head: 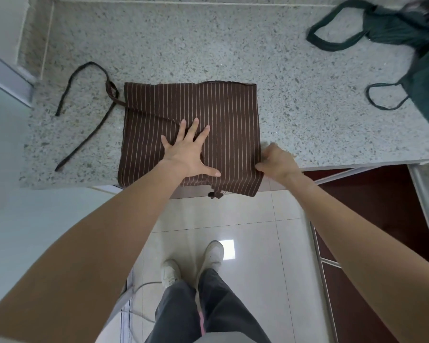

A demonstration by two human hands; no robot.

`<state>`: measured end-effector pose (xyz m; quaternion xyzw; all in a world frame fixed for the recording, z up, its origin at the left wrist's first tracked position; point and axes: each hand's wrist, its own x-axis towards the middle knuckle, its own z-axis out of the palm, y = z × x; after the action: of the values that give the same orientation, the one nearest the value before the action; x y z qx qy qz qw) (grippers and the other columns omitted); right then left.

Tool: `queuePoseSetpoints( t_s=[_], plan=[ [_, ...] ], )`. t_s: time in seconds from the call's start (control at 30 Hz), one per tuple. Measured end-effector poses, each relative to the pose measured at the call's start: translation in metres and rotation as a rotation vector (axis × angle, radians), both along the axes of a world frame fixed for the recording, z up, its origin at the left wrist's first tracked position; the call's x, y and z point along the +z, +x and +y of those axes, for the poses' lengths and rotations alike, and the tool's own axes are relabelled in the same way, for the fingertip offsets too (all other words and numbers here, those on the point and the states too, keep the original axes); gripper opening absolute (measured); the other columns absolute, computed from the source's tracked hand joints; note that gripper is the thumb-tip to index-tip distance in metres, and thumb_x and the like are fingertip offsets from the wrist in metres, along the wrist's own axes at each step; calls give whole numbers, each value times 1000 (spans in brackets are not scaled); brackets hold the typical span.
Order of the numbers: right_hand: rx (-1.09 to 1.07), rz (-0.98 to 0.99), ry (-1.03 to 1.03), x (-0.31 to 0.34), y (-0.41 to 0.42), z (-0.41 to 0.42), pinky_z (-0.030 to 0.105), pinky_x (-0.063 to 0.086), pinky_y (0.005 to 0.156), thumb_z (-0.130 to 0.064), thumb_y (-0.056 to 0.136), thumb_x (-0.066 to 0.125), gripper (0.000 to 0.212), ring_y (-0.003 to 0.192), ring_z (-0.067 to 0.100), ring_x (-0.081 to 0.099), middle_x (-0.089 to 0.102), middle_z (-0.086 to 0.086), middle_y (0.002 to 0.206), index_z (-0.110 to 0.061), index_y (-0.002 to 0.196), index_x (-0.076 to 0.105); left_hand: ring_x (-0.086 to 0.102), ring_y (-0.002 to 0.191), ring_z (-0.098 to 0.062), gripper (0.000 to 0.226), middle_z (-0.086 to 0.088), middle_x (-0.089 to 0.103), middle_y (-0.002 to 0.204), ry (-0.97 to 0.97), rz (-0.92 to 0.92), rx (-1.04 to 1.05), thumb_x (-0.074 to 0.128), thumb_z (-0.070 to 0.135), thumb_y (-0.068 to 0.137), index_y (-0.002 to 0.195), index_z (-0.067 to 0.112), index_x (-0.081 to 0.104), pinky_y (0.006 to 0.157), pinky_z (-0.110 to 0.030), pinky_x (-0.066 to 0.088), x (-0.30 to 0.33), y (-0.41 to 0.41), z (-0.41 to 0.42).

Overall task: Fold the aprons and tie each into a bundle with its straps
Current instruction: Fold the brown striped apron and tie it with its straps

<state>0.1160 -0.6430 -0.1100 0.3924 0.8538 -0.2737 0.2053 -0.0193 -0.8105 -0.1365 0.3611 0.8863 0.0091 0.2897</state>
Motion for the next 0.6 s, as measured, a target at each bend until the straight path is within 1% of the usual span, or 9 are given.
queuePoseSetpoints(
  t_s=[0.07,0.13,0.2,0.27,0.3,0.37,0.47,0.53,0.6],
  plan=[
    [72,46,219,0,0,-9,36,42,69,-12,82,64,51,100,30,48,48,15,108,-7,124,34,-27,141,-25,129,4,-26,154,-29,13,-20,65,78,56,147,34,-14,108,-68,-1,1,1,1],
    [242,186,312,1,-5,-15,38,46,89,-11,78,70,74,122,30,35,34,15,134,-14,138,27,-27,141,-25,129,4,-27,154,-36,26,-26,64,78,56,147,33,-14,108,-68,0,1,1,1],
    [335,239,165,-2,-17,-18,39,30,111,-16,73,78,99,139,28,17,14,10,153,-18,149,15,-27,141,-24,128,5,-27,154,-35,43,-28,62,81,55,147,34,-14,107,-68,1,-1,1,0],
    [357,125,12,-8,-28,-19,36,12,116,-20,68,83,118,146,23,-4,-9,6,158,-20,151,-1,-27,141,-21,125,6,-28,154,-28,59,-35,56,84,56,146,36,-15,108,-66,0,-2,1,-4],
    [372,46,-13,-11,-31,-20,34,8,117,-19,68,83,123,145,21,-12,-19,4,157,-20,151,-8,-26,141,-20,120,7,-27,154,-22,67,-39,51,86,59,146,37,-15,109,-65,-1,-3,1,-7],
    [408,-61,-6,-15,-33,-21,34,9,117,-17,67,84,130,143,19,-21,-33,3,152,-21,148,-18,-23,142,-16,101,7,-25,155,1,86,-13,36,85,71,147,38,-13,111,-62,-4,-4,-4,-17],
    [409,-120,-40,-10,-39,-19,37,7,117,-30,68,83,130,142,20,-23,-35,3,151,-20,147,-19,-16,144,-17,72,7,-19,157,21,90,154,17,71,88,148,39,-7,114,-57,-2,-4,-21,-42],
    [373,-164,-107,1,-49,-17,42,5,117,-44,74,75,119,143,22,-21,-30,5,153,-18,149,-14,-11,145,-16,61,7,-11,158,29,60,213,19,61,94,149,39,2,115,-56,2,-2,-33,-57],
    [336,-188,-83,9,-62,-20,45,9,117,-49,83,64,102,146,27,-10,-19,9,156,-14,151,-4,2,146,-18,54,5,3,159,104,27,251,27,52,97,148,34,20,114,-54,10,2,-43,-63]
  ],
)
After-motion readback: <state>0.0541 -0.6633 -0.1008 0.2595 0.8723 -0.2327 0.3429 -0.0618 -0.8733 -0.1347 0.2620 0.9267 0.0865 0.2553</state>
